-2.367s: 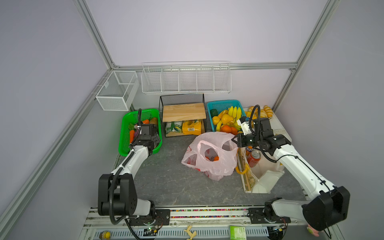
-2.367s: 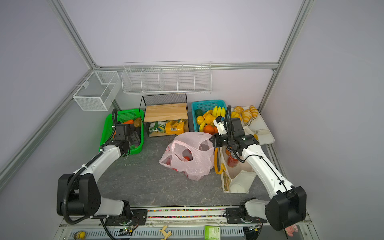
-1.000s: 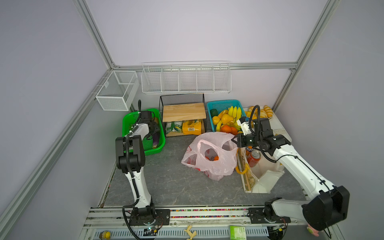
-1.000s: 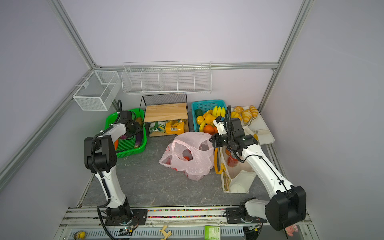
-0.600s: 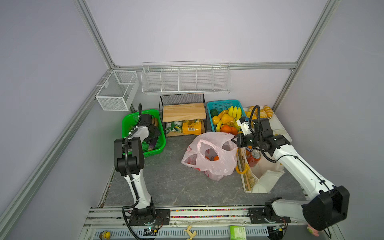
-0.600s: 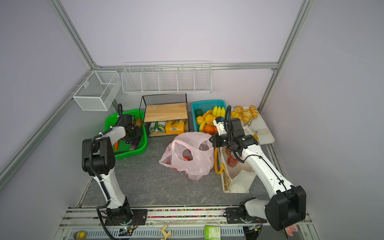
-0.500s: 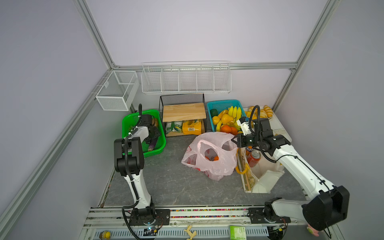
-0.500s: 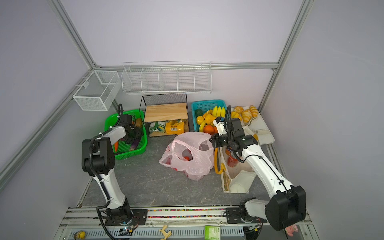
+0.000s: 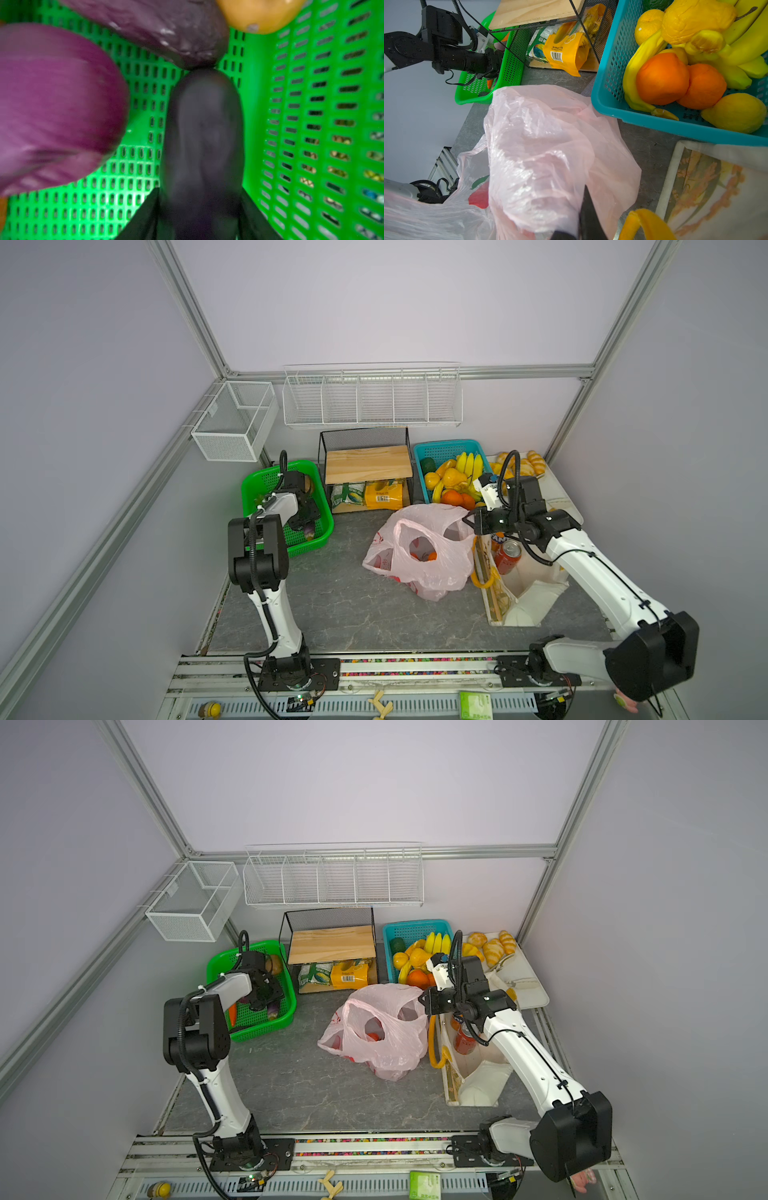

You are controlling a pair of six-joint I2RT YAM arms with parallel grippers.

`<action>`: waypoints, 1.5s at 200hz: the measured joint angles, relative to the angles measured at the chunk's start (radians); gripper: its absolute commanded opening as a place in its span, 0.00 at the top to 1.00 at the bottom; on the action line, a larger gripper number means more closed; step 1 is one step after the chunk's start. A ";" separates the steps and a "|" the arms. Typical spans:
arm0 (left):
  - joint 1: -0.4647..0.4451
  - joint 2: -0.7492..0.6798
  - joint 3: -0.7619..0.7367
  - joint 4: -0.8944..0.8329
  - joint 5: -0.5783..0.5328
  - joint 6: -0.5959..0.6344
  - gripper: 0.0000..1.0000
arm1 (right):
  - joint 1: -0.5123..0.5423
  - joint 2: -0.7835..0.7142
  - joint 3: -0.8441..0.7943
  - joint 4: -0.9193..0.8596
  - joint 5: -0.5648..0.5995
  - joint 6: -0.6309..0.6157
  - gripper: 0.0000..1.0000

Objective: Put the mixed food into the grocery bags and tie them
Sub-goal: 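Lower the left gripper onto the dark purple eggplant and grasp it, then lift the eggplant with the left gripper toward the pink bag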

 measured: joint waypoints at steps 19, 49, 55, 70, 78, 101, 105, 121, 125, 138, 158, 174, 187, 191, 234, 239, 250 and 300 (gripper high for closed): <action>0.000 -0.032 0.000 -0.007 0.000 0.003 0.65 | 0.000 0.000 0.000 0.000 0.000 0.000 0.92; 0.000 -0.101 -0.001 -0.009 0.008 0.001 0.70 | 0.000 0.000 0.000 0.000 0.000 0.000 0.92; 0.000 -0.117 -0.002 -0.008 0.013 -0.001 0.70 | 0.000 0.000 0.000 0.000 0.000 0.000 0.92; 0.000 -0.177 -0.019 -0.002 0.030 -0.008 0.72 | 0.000 0.000 0.000 0.000 0.000 0.000 0.92; -0.002 -0.224 -0.043 0.003 0.038 -0.014 0.72 | 0.000 0.000 0.000 0.000 0.000 0.000 0.92; -0.023 -0.399 -0.154 0.031 0.075 -0.034 0.72 | 0.000 0.000 0.000 0.000 0.000 0.000 0.92; -0.029 -0.430 -0.176 0.037 0.080 -0.034 0.72 | 0.000 0.000 0.000 0.000 0.000 0.000 0.92; -0.081 -0.583 -0.285 0.063 0.109 -0.034 0.73 | 0.000 0.000 0.000 0.000 0.001 0.000 0.92; -0.103 -0.626 -0.317 0.071 0.117 -0.030 0.74 | 0.000 0.000 0.000 0.000 0.001 0.000 0.92; -0.187 -0.761 -0.409 0.097 0.146 -0.016 0.74 | 0.000 0.000 0.000 0.001 0.001 0.000 0.92; -0.376 -0.938 -0.537 0.188 0.170 0.026 0.75 | 0.000 0.000 0.000 0.002 0.000 0.001 0.92; -0.526 -1.021 -0.634 0.320 0.160 0.069 0.77 | 0.000 0.000 0.000 0.009 -0.002 0.004 0.92; -0.596 -1.026 -0.674 0.414 0.150 0.102 0.78 | 0.000 0.000 0.000 0.013 -0.008 0.008 0.92; -0.609 -1.012 -0.678 0.446 0.149 0.113 0.78 | 0.000 0.000 0.000 0.013 -0.009 0.008 0.92; -0.690 -0.793 -0.583 0.600 0.253 0.311 0.78 | 0.001 -0.012 0.000 0.014 -0.011 0.008 0.92; -0.701 -0.784 -0.576 0.605 0.272 0.341 0.78 | 0.001 -0.016 0.000 0.014 -0.010 0.008 0.92; -0.737 -0.777 -0.572 0.618 0.336 0.414 0.78 | 0.001 -0.024 0.000 0.014 -0.007 0.008 0.92; -0.801 -0.761 -0.555 0.565 0.530 0.627 0.79 | 0.001 -0.030 0.000 0.013 -0.007 0.008 0.92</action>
